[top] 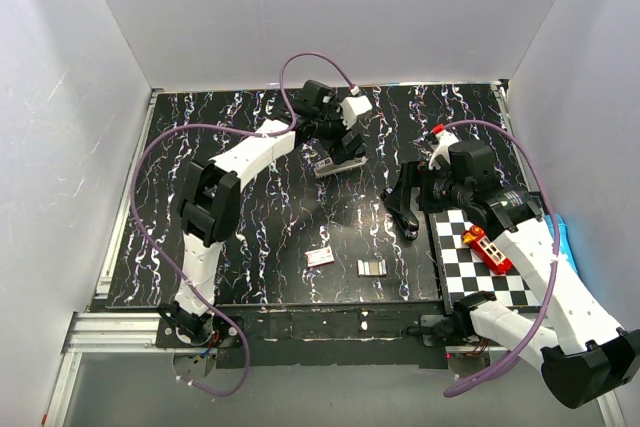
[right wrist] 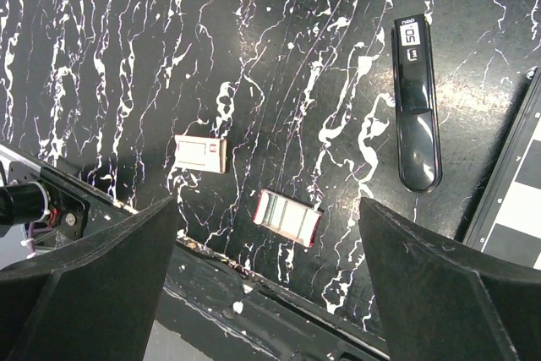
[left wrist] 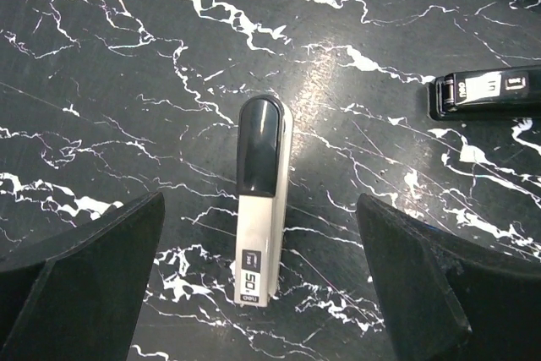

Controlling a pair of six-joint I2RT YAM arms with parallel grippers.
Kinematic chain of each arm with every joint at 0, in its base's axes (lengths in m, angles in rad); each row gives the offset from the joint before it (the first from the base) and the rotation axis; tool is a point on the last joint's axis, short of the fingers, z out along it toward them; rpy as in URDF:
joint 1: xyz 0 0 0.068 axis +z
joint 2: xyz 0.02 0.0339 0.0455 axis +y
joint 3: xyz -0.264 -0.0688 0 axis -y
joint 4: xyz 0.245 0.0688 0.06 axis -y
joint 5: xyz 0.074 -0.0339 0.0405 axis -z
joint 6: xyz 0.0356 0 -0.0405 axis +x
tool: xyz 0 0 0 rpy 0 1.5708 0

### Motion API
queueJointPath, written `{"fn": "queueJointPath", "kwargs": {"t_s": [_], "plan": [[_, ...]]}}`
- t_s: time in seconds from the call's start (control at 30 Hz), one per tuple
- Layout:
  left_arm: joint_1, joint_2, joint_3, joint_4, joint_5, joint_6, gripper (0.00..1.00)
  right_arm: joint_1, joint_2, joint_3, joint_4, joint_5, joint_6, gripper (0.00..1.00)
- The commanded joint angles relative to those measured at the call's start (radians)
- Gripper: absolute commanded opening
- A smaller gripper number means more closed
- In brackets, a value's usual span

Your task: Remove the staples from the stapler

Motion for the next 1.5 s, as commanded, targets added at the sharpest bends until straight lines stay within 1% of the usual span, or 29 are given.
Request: {"fn": "queueJointPath", "kwargs": {"t_s": [0.0, 0.5, 1.03, 1.47], "plan": [[-0.004, 0.027, 0.078, -0.016, 0.023, 0.035, 0.98, 0.010, -0.010, -0.007, 0.035, -0.039, -0.002, 0.95], [-0.004, 0.182, 0.196, -0.019, 0.023, 0.024, 0.98, 0.030, 0.030, -0.007, 0.061, -0.074, -0.008, 0.95], [-0.012, 0.264, 0.244, -0.021, 0.003, 0.027, 0.98, 0.034, 0.053, -0.010, 0.061, -0.076, -0.009, 0.94], [-0.013, 0.293, 0.264, -0.028, -0.003, 0.027, 0.92, 0.036, 0.047, -0.017, 0.066, -0.085, -0.009, 0.94]]}}
